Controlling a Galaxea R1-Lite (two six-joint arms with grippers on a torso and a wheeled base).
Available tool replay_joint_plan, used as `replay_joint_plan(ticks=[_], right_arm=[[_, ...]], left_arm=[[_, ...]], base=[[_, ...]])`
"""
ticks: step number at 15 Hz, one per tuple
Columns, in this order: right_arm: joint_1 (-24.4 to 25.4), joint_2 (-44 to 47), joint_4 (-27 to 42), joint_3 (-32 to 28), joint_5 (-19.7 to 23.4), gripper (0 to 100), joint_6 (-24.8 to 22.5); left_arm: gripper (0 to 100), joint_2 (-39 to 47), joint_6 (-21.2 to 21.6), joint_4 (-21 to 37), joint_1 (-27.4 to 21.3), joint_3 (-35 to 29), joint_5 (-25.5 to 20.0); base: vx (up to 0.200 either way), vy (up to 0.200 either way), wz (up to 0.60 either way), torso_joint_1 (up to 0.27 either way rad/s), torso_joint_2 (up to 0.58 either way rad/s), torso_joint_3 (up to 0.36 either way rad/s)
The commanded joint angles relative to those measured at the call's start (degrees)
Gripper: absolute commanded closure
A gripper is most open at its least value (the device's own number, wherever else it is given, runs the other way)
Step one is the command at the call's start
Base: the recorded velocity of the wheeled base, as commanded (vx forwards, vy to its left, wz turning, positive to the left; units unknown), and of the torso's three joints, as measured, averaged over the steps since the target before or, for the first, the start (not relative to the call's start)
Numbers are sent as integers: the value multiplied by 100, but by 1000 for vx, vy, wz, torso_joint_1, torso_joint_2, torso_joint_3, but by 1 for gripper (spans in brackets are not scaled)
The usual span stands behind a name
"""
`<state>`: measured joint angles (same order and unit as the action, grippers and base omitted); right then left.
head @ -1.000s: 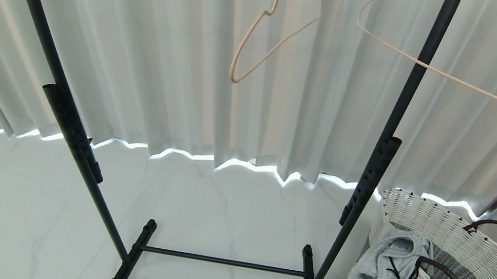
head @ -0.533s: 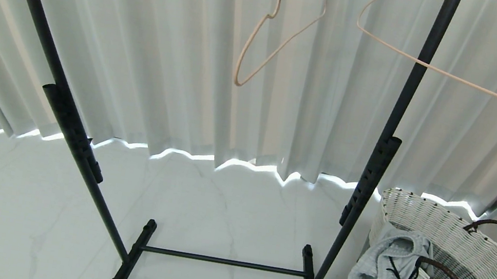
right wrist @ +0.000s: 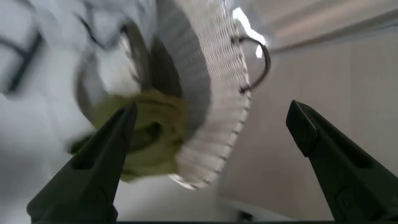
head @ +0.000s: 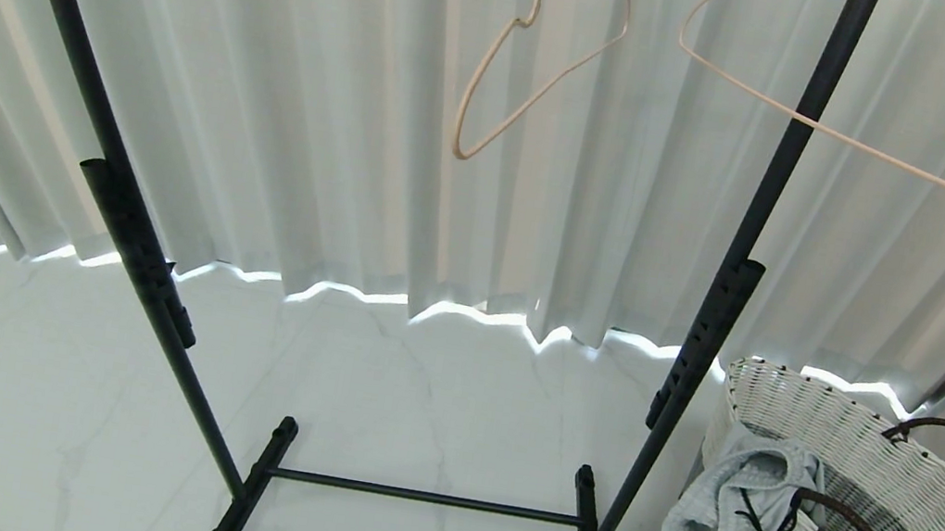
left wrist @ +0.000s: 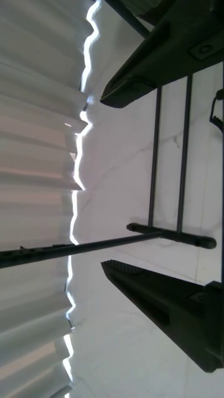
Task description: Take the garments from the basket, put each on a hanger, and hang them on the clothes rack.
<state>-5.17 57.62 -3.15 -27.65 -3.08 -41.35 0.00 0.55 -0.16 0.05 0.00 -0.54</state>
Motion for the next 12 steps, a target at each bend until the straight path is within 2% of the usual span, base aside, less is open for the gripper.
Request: replay_joint_plan(ticks=[1,3,7,10,12], right_arm=[[-634,1488,-274,-21,1,0,-664],[-722,1928,-327,216,1,0,-673],[-872,2693,-1136,550,-26,0,-725],[-1206,3027,-1373,480,-78,0,-1217],[-1311,3202,-1566,471,-78,0,-1305]], left_arm=[[0,0,-2,-2,4,0,1],[0,0,-2,-2,4,0,1],[0,0,7,-2,4,0,1],[0,0,7,-2,4,0,1],[0,0,7,-2,4,0,1]], base=[[0,0,0,0,0,0],[0,0,0,0,0,0],[0,0,0,0,0,0],[0,0,0,0,0,0],[0,0,0,0,0,0]])
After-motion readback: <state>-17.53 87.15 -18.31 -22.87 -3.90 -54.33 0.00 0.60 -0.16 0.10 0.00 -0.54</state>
